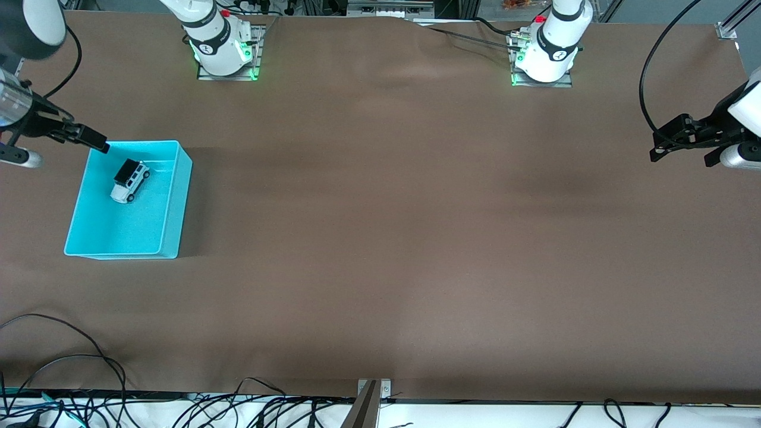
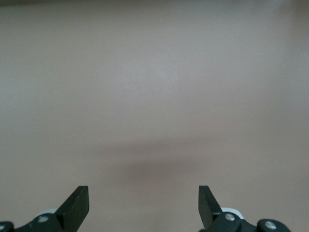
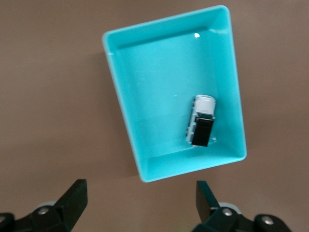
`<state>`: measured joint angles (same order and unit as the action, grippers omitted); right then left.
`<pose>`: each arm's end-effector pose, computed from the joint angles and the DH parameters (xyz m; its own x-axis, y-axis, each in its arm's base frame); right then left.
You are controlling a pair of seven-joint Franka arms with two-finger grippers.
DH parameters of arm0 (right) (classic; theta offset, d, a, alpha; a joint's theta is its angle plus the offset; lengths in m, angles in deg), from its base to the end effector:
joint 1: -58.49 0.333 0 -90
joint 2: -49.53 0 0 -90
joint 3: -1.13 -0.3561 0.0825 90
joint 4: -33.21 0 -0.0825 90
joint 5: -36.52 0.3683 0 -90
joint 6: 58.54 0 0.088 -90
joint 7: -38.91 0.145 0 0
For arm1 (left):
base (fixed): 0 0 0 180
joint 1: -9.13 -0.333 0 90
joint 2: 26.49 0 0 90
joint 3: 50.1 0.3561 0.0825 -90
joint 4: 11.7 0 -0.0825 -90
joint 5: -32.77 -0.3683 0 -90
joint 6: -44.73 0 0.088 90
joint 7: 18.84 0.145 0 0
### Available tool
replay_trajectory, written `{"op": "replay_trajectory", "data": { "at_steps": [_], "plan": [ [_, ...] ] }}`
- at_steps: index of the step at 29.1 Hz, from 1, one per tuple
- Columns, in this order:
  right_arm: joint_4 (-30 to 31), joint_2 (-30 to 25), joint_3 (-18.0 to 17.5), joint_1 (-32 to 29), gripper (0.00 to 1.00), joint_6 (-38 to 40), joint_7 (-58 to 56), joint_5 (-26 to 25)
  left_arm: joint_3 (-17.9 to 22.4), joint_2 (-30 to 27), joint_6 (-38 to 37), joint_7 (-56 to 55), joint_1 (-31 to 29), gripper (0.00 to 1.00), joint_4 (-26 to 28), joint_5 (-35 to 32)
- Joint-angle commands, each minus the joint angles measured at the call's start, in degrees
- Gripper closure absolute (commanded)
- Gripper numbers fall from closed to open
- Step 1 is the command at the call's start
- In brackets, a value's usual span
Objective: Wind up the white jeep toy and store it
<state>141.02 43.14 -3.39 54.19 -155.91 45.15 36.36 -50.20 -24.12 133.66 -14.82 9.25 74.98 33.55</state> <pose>0.4973 0.0032 0.5530 0.9920 -0.1056 -0.0693 -0.1045 -0.9943 0.0192 0.5517 -0.0041 0.6288 0.9972 -0.0742 -0.0011 -0.0742 -0.9972 0.0138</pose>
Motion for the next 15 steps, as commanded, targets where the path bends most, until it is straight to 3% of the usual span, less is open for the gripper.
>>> {"op": "replay_trajectory", "data": {
  "at_steps": [1,8,15],
  "plan": [
    [-2.08,0.85,-0.75,-0.45,0.00,1.13,0.00,1.48,0.10,0.88,-2.01,-0.07,-0.38,0.00,-3.18,-0.16],
    [-5.41,0.94,-2.60,-0.45,0.00,1.31,3.52,1.48,0.28,0.97,-2.01,0.02,-0.65,0.00,-4.32,-0.08],
    [-10.08,1.38,-2.34,-0.45,0.00,6.40,2.55,1.39,0.28,1.15,-2.19,-0.07,-0.56,0.00,-4.41,-0.08]
  ]
}}
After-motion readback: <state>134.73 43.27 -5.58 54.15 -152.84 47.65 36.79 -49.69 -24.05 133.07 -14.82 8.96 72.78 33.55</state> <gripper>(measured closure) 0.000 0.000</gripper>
